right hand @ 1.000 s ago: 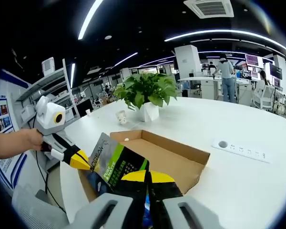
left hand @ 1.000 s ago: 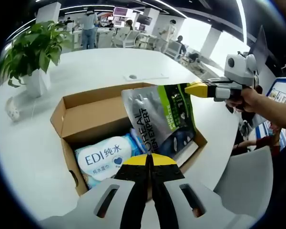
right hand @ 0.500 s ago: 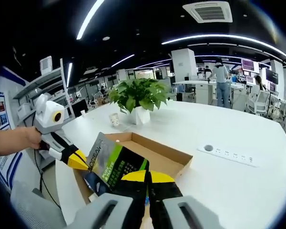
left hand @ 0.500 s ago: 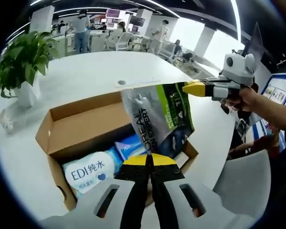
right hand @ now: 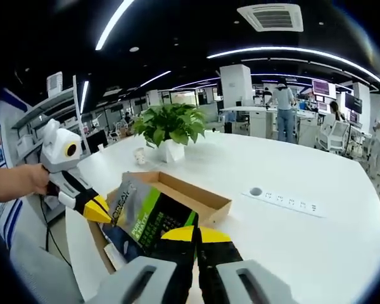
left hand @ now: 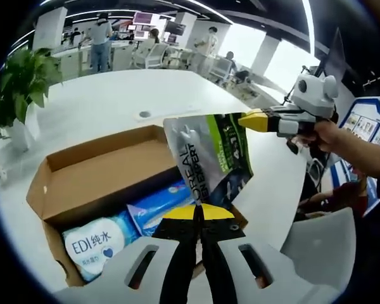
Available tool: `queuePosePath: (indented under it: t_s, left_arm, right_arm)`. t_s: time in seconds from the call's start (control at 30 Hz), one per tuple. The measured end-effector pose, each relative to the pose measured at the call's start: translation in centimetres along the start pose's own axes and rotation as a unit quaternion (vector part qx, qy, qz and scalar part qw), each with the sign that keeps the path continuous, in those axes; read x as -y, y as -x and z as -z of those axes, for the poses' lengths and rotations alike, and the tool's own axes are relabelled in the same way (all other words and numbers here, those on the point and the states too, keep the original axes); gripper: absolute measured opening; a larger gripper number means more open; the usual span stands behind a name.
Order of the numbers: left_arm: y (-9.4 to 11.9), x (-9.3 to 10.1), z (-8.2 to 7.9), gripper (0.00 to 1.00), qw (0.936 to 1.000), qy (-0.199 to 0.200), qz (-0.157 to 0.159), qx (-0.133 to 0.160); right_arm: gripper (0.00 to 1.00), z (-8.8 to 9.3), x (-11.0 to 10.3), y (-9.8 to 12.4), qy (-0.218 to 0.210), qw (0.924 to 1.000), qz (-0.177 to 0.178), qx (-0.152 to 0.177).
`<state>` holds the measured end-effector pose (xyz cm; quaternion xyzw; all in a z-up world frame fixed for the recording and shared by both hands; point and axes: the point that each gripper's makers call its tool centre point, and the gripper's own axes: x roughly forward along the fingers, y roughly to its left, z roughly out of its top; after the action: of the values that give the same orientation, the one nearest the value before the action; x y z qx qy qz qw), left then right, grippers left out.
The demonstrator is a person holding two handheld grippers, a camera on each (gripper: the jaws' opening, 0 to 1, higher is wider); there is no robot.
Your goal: Operate the shoe box by opening the lid, removing the specified soft item, and placing it in the target area until the item is outside and the box remains undamaged.
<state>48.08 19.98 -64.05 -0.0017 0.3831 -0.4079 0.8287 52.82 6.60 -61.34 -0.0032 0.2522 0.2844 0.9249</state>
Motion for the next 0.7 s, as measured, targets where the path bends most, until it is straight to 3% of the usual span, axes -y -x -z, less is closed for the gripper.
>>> queuePosePath:
  t_s: [0.7]
  left_arm:
    - [-5.0,5.6,-0.8,0.0,0.9987,-0.027,0.034,-0.028]
  right_arm:
    - [0.0,2.8,6.0,3.1,-0.016,0.9983,0.054,-0.01]
